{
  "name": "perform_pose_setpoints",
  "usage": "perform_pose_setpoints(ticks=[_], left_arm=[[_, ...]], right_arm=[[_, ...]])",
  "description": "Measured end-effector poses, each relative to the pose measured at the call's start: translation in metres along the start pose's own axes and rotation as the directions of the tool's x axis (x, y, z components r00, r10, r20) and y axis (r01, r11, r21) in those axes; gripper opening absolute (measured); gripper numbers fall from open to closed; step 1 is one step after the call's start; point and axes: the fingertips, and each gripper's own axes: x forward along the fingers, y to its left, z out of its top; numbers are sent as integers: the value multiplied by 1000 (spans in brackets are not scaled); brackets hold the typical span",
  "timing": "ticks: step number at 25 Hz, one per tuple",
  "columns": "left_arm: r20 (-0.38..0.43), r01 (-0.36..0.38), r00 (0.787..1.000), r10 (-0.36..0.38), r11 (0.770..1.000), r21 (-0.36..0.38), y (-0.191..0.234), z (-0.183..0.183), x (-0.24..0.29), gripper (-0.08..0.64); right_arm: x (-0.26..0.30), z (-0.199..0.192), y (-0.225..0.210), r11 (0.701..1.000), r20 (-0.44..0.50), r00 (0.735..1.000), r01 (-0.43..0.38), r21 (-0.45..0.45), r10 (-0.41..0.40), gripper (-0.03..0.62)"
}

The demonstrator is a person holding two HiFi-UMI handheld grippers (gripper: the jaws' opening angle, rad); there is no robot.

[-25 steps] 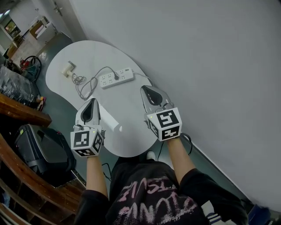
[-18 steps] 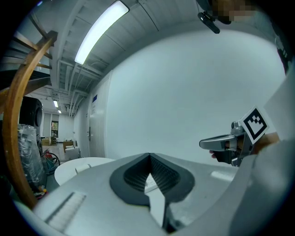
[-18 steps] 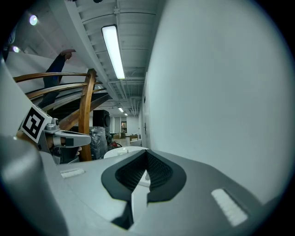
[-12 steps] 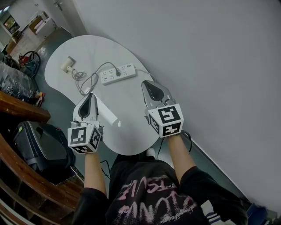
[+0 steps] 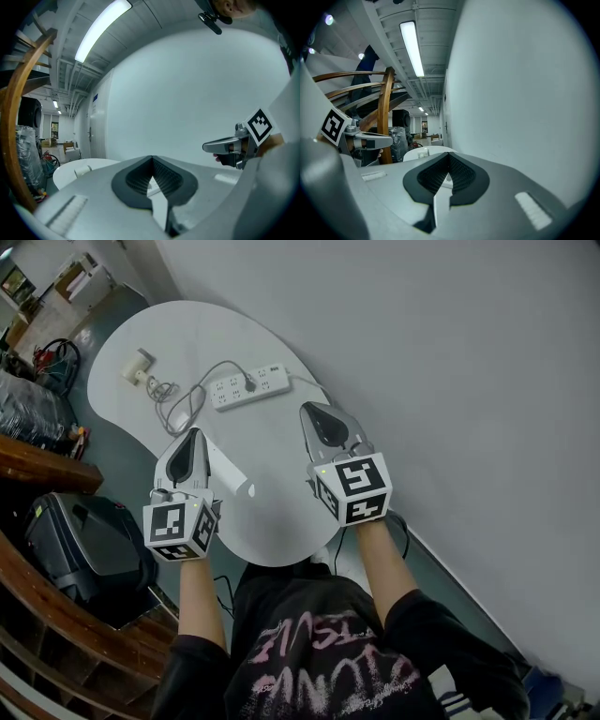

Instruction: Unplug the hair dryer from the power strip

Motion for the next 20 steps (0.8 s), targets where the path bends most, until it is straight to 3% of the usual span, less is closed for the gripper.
perform_pose_setpoints(ticks=[20], left_arm=[[-75, -5, 997, 0, 998, -66, 18, -42, 39, 0]], right_arm=[[37, -36, -9, 1000, -91, 996, 0, 16, 1, 11]])
